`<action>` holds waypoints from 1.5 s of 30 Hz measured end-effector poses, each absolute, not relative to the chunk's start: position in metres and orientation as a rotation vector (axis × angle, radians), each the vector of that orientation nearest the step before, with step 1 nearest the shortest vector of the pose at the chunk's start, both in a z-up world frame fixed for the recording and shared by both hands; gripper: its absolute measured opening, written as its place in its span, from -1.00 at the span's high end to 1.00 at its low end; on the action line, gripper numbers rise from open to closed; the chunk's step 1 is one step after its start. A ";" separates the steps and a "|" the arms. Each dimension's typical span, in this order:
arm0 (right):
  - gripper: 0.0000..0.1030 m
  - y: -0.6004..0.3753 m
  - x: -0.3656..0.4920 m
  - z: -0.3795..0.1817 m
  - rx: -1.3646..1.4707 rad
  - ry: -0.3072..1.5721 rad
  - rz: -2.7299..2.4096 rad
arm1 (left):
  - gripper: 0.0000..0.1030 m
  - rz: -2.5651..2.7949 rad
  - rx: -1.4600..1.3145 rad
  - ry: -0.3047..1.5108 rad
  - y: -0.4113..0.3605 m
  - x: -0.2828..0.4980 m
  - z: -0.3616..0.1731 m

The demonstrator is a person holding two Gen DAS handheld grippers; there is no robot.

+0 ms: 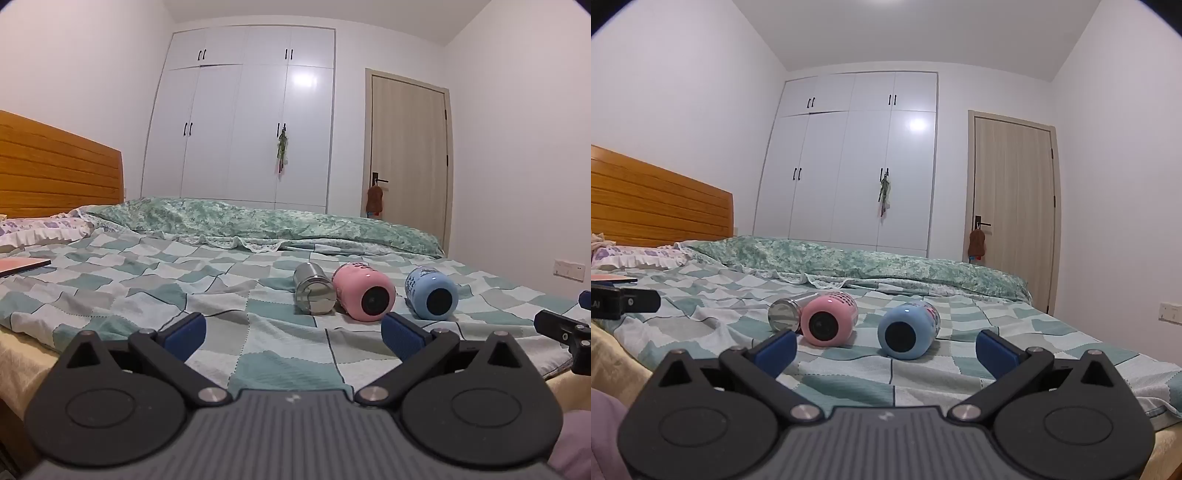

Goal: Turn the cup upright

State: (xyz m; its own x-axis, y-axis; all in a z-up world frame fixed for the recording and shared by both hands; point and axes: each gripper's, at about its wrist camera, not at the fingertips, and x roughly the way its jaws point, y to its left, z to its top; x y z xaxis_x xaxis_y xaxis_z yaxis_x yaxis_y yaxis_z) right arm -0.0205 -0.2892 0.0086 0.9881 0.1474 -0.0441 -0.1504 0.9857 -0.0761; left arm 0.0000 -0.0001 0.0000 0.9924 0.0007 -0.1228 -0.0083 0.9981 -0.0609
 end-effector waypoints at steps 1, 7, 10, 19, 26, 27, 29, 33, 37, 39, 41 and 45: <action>-1.00 -0.289 -0.021 0.009 -0.081 0.040 0.150 | -1.00 0.005 -0.061 0.124 0.000 0.000 0.000; -1.00 -0.289 -0.021 0.009 -0.081 0.039 0.149 | -1.00 0.004 -0.064 0.127 0.000 0.000 0.000; -1.00 -0.289 -0.021 0.009 -0.080 0.038 0.150 | -1.00 0.007 -0.062 0.128 0.000 0.001 -0.001; -1.00 -0.289 -0.021 0.009 -0.081 0.037 0.150 | -1.00 0.006 -0.063 0.131 0.000 0.000 0.001; -1.00 -0.288 -0.021 0.009 -0.081 0.037 0.150 | -1.00 0.006 -0.061 0.131 -0.001 0.001 -0.001; -1.00 -0.288 -0.021 0.008 -0.081 0.036 0.150 | -1.00 0.005 -0.060 0.131 -0.001 0.001 -0.001; -1.00 -0.288 -0.021 0.008 -0.081 0.037 0.150 | -1.00 0.005 -0.060 0.131 -0.001 0.001 -0.001; -1.00 -0.288 -0.020 0.008 -0.082 0.036 0.150 | -1.00 0.006 -0.060 0.132 -0.001 0.001 -0.001; -1.00 -0.288 -0.020 0.008 -0.082 0.036 0.150 | -1.00 0.006 -0.059 0.131 -0.001 0.001 -0.001; -1.00 -0.288 -0.020 0.008 -0.082 0.036 0.150 | -1.00 0.006 -0.059 0.131 -0.002 0.001 0.000; -1.00 -0.288 -0.020 0.008 -0.082 0.036 0.150 | -1.00 0.006 -0.058 0.131 -0.003 0.001 0.000; -1.00 -0.288 -0.020 0.008 -0.082 0.036 0.150 | -1.00 0.005 -0.057 0.131 -0.003 0.001 0.000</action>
State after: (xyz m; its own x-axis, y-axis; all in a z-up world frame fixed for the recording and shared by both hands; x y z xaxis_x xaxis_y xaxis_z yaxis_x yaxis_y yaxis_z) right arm -0.0201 -0.2881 0.0084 0.9882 0.1475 -0.0422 -0.1505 0.9854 -0.0792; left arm 0.0007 -0.0029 -0.0001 0.9915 0.0015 -0.1303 -0.0090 0.9983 -0.0568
